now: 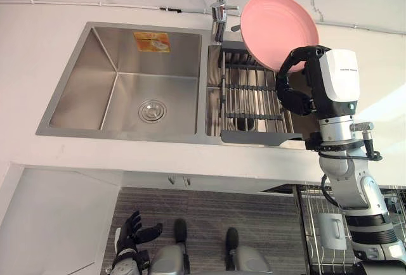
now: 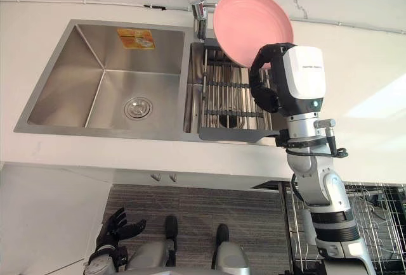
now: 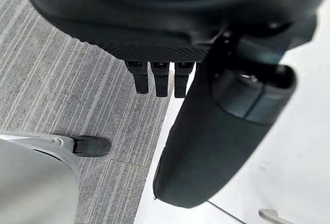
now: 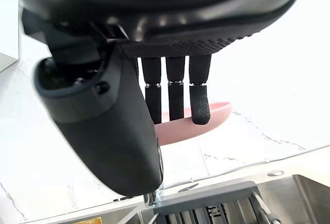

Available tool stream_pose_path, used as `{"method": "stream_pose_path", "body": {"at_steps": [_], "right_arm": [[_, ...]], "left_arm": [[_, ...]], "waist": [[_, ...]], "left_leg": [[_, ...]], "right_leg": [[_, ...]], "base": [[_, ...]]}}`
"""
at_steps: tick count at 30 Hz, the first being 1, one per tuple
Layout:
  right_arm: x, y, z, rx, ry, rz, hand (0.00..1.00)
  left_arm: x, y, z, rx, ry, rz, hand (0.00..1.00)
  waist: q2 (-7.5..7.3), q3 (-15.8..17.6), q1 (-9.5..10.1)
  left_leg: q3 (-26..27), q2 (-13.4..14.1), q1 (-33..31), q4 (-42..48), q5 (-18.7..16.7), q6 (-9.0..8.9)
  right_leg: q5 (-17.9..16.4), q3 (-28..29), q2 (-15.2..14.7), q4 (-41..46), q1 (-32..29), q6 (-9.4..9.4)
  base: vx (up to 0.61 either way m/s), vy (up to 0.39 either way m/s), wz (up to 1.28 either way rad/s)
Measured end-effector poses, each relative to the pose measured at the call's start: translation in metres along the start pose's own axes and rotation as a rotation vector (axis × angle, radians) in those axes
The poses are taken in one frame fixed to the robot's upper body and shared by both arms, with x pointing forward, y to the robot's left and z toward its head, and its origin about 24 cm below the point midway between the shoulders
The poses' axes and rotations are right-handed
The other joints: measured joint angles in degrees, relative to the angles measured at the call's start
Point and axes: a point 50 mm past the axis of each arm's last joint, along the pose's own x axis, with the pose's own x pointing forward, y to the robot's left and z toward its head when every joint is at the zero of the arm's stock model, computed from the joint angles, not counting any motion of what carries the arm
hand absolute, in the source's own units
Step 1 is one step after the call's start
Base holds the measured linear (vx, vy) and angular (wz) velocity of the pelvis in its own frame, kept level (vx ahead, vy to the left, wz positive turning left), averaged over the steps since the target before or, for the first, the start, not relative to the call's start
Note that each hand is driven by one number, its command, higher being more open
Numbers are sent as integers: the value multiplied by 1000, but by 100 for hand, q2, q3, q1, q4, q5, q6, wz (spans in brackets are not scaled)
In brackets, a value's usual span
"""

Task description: Walk over to the sink, pick up the cup, carry it to the dishwasher, place the cup inside the dishwasher, then close the dishwasher door

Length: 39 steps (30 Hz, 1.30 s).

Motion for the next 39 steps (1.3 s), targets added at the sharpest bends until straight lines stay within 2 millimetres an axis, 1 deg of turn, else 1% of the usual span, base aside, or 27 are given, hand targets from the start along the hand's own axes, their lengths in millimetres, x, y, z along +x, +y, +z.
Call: {"method": "stream_pose_path", "body": {"at_steps": [4, 6, 10, 11, 12, 14, 16, 17, 18, 19, 20, 21, 22, 23, 24, 25, 26, 27, 28, 29, 30, 31, 32, 33, 35, 36, 39], "right_arm": [[-12, 0, -3, 1, 28, 16, 30], [-19, -6, -3, 27, 55, -13, 30], [-31, -17, -6, 24, 90, -48, 30], [-34, -19, -6, 25, 98, -59, 30], [-34, -20, -4, 31, 97, -72, 30], [-33, -22, 0, 41, 78, -92, 30], [-32, -24, 2, 44, 65, -105, 30], [-32, -24, 3, 45, 63, -104, 30], [-32, -24, 3, 44, 63, -104, 30], [-32, -24, 3, 44, 63, -105, 30], [-32, -24, 2, 43, 66, -104, 30], [-32, -24, 2, 41, 69, -104, 30], [-32, -23, 1, 37, 78, -104, 30], [-33, -23, 0, 27, 88, -103, 30], [-33, -22, 0, 23, 95, -103, 30], [-33, -22, -1, 24, 105, -103, 30], [-34, -19, -1, 25, 113, -96, 30], [-34, -18, -2, 24, 119, -92, 30], [-35, -17, -2, 18, 127, -88, 30], [-38, -16, -3, 10, 132, -83, 30], [-42, -15, -4, 7, 142, -74, 30], [-43, -14, -4, 7, 146, -69, 30], [-52, -11, -8, 7, 182, -47, 30], [-61, -10, -12, 2, 223, -27, 30], [-75, -8, -19, -6, 287, -4, 30], [-88, -8, -27, -23, 356, 15, 30], [-106, -13, -42, -60, 468, 28, 30]], "left_arm": [[-2, 2, -6, 11, 18, 2, 90], [-4, 4, -10, 16, 31, 4, 90], [-6, 6, -14, 21, 45, -3, 90], [-7, 7, -16, 22, 50, -1, 90], [-7, 8, -17, 23, 53, 2, 90], [-8, 9, -17, 25, 54, 5, 90], [-7, 10, -17, 23, 51, 6, 90], [-7, 10, -16, 21, 49, 7, 90], [-7, 10, -16, 20, 49, 8, 90], [-8, 14, -17, 9, 51, 26, 90], [-8, 16, -19, 6, 56, 35, 90], [-8, 16, -19, 4, 56, 37, 90], [-8, 17, -18, -3, 56, 42, 90], [-8, 17, -18, -8, 54, 46, 90], [-8, 17, -18, -13, 54, 49, 90], [-7, 18, -17, -30, 53, 58, 90], [-7, 21, -17, -37, 52, 73, 90], [-7, 23, -16, -41, 51, 81, 90], [-6, 27, -15, -43, 47, 98, 90], [-5, 30, -12, -46, 39, 112, 90], [-3, 34, -8, -39, 27, 119, 90], [-2, 34, -7, -39, 23, 120, 90], [-2, 30, -7, -47, 27, 111, 90], [-3, 26, -9, -56, 30, 104, 90], [-5, 21, -12, -69, 42, 98, 90], [-6, 20, -15, -63, 48, 88, 90], [-6, 12, -14, -47, 46, 55, 90]], "waist": [[3, -168, -57], [4, -267, -118], [8, -426, -154], [7, -465, -181], [8, -471, -182], [9, -474, -179], [1, -478, -233], [3, -478, -214], [3, -479, -208], [16, -480, -143], [23, -475, -155], [24, -474, -159], [25, -473, -170], [41, -463, -186], [55, -456, -188], [114, -414, -188], [156, -388, -189], [169, -380, -201], [170, -380, -207], [167, -383, -215], [132, -403, -223], [114, -399, -215], [222, -385, -250], [279, -418, -257], [321, -441, -259], [324, -442, -317], [362, -431, -391]], "left_leg": [[-1, 0, 97, -2, -2, -3], [-16, 2, 116, -3, -2, -4], [-10, 4, 158, -4, -6, -9], [20, 12, 170, -3, -11, -16], [122, 30, 191, -1, -72, -81], [280, 50, 117, 89, -133, -91], [238, 29, -163, 544, -370, -117], [139, 31, -350, 982, -578, -96], [115, 31, -374, 1045, -612, -88], [-91, 60, -583, 1622, -969, -66], [-33, 121, -718, 1974, -1211, -52], [33, 150, -773, 2112, -1330, -36], [301, 233, -871, 2324, -1478, 0], [579, 354, -931, 2497, -1621, 48], [733, 414, -969, 2568, -1668, 79], [1040, 568, -994, 2661, -1692, 116], [1276, 706, -951, 2698, -1693, 116], [1367, 763, -922, 2705, -1694, 114], [1503, 841, -879, 2711, -1697, 106], [1586, 898, -867, 2725, -1717, 45], [1673, 923, -881, 2757, -1784, -44], [1720, 933, -894, 2801, -1811, -89], [1717, 1005, -902, 2846, -1806, -156], [1678, 1035, -890, 2805, -1787, -188], [1603, 1051, -855, 2695, -1747, -250], [1554, 1050, -836, 2579, -1697, -303], [1390, 988, -822, 2363, -1563, -341]], "right_leg": [[0, -1, 8, -59, 127, 0], [0, -5, 7, -77, 160, 0], [-1, 7, 8, -77, 182, -1], [-1, 37, 10, -70, 176, -1], [0, 152, 18, -46, 127, -4], [1, 364, 48, 28, -61, -11], [18, 558, 48, 113, -274, -14], [80, 755, 79, 130, -377, -5], [95, 794, 92, 134, -395, 2], [207, 1181, 187, 141, -538, 23], [292, 1486, 267, 136, -651, 60], [340, 1645, 297, 134, -722, 88], [449, 1884, 371, 116, -865, 124], [578, 1873, 384, 38, -962, 96], [575, 1777, 367, 9, -1006, -22], [480, 1211, 289, 281, -1196, -239], [354, 569, 152, 735, -1343, -393], [275, 337, 115, 931, -1349, -438], [90, 96, 68, 1255, -1335, -476], [-111, -64, 29, 1552, -1265, -457], [-341, -116, 29, 1436, -1118, -357], [-389, -102, 38, 1294, -1091, -236], [-282, -33, 162, 1188, -1084, -181], [-247, -2, 235, 1122, -1078, -218], [-187, 96, 326, 1028, -1081, -259], [-117, 144, 392, 924, -1088, -288], [64, 185, 443, 643, -1022, -291]], "base": [[0, 0, 0], [-25, -6, 3], [-28, 1, -2], [-42, 15, -20], [-45, 20, -32], [-64, 22, -52], [-33, 19, -57], [4, 16, -50], [10, 18, -114], [4, 29, -136], [-11, 46, -160], [-37, 94, -139], [-88, 113, -138], [-110, 109, -132], [-108, 69, -128], [-116, 71, -123], [-95, 66, -114], [-86, 57, -89], [-43, -5, -64], [-55, -81, -68], [-50, -117, -56], [-38, -159, -51], [-10, -139, -39], [0, -132, -35], [32, -92, -35], [53, -85, -32], [65, -49, -17]]}}
